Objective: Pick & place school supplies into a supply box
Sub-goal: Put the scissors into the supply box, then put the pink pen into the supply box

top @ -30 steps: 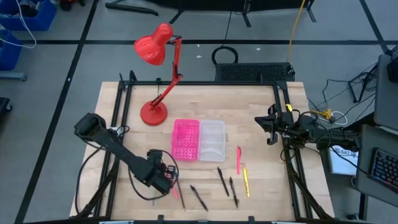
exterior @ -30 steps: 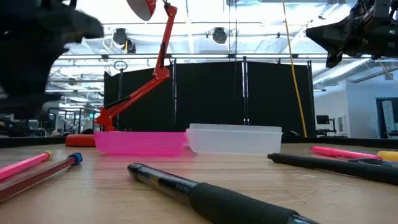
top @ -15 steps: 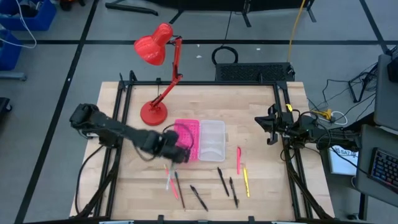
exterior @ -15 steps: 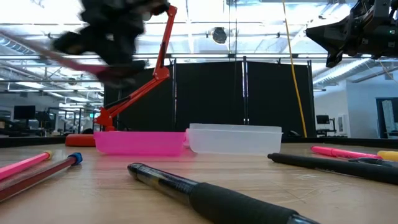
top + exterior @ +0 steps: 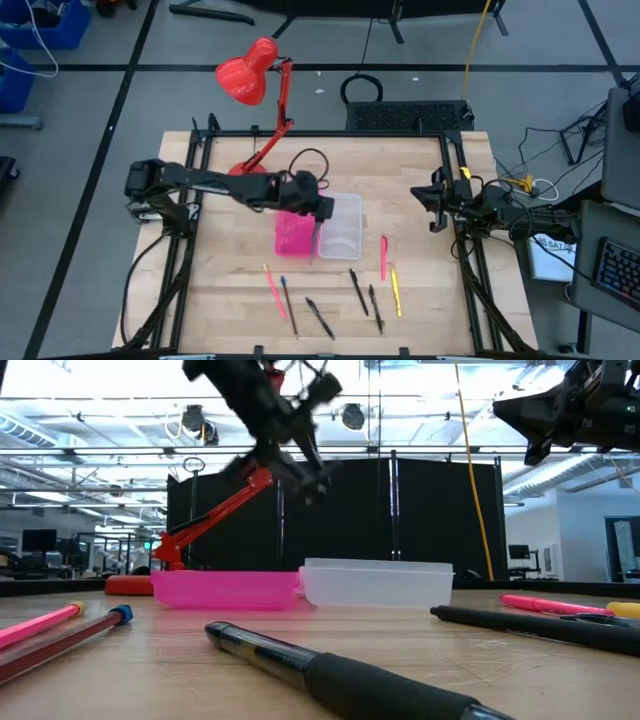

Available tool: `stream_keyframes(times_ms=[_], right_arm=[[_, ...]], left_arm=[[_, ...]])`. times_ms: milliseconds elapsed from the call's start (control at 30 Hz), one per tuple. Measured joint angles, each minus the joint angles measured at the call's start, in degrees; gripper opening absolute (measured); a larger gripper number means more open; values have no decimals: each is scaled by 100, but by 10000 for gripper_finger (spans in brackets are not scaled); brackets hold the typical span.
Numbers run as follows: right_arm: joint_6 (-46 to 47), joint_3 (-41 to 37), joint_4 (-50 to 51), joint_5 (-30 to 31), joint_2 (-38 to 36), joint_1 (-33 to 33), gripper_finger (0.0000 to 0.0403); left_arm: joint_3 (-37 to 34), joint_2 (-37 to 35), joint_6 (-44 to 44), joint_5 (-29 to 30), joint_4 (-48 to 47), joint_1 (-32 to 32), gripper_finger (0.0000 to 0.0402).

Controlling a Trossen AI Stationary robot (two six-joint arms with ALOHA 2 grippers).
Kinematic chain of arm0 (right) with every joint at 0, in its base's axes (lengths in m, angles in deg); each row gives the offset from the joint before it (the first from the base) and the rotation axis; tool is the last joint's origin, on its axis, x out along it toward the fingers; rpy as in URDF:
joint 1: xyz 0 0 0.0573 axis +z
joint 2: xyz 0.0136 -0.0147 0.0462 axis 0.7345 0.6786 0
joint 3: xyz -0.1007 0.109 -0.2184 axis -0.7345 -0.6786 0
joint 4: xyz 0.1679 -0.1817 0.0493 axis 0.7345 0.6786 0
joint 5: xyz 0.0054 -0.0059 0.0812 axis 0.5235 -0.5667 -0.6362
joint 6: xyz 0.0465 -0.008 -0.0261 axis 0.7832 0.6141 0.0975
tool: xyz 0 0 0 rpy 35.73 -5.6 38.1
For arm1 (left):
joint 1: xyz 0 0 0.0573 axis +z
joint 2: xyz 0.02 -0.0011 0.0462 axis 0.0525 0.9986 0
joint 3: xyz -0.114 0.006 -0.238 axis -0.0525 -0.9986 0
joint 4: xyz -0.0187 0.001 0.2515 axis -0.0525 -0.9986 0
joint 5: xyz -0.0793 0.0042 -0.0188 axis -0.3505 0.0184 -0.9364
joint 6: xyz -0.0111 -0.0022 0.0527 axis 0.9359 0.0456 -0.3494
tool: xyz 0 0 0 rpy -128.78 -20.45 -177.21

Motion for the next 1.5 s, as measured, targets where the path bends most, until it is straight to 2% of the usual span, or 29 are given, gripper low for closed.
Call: stream_keyframes(times_ms=[67,233,500,700,1033,1300,1400,1500], right_arm=[[-2,1,-51,-1,2,-2,0],[15,0,-89,20,24,-2,0],[15,0,-76,4,24,-2,0],[15,0,-34,1,24,-2,0],[16,0,-38,0,24,-2,0],[19,0,-38,-2,24,-2,0],[19,0,-38,-2,24,-2,0],[19,0,-38,-2,24,-2,0]], left_arm=[[204,343,-201,-26,121,62,58],[1049,1147,-628,-189,-249,285,58],[2248,2209,-769,-518,-785,560,58],[2312,2573,-716,-517,-1038,571,58],[2316,2578,-503,-108,-1410,562,58],[2316,2573,-428,-159,-1400,501,154],[2316,2573,-524,-165,-1389,481,170],[2308,2467,-1090,-302,-1315,481,171]])
